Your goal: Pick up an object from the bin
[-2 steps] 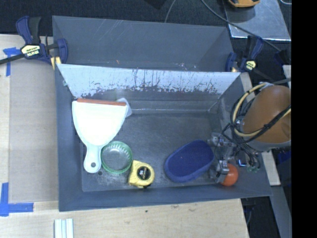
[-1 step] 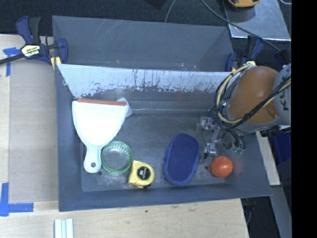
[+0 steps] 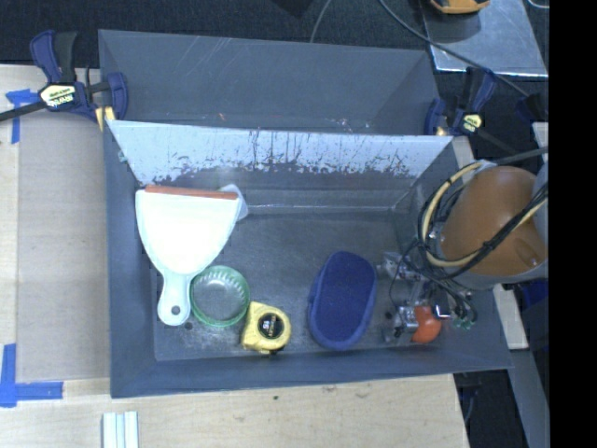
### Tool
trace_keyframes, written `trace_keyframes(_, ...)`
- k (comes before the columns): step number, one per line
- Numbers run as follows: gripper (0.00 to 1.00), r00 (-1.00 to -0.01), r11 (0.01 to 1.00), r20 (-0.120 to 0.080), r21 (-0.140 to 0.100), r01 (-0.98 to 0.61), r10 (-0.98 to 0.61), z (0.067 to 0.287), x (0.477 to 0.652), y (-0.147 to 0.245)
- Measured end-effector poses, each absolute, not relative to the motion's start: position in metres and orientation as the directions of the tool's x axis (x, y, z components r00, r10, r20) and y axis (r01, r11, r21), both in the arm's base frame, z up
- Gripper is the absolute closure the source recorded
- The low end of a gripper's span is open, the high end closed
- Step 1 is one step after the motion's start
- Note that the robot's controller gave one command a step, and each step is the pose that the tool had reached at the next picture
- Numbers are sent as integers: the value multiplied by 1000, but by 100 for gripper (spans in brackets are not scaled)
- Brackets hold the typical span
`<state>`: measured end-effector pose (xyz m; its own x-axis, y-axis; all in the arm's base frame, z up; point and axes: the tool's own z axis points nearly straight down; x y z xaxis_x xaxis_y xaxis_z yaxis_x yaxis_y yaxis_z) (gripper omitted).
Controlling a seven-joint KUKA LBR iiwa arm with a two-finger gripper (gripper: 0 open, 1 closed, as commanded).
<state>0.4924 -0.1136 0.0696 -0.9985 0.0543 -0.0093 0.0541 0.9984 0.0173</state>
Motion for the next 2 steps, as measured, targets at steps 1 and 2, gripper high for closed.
trace_keyframes(1,0,-957,957,-21,9,-290,-290,174,498,-159)
trace_keyframes(2,0,-929,929,-20,11,-370,-370,66,501,-146)
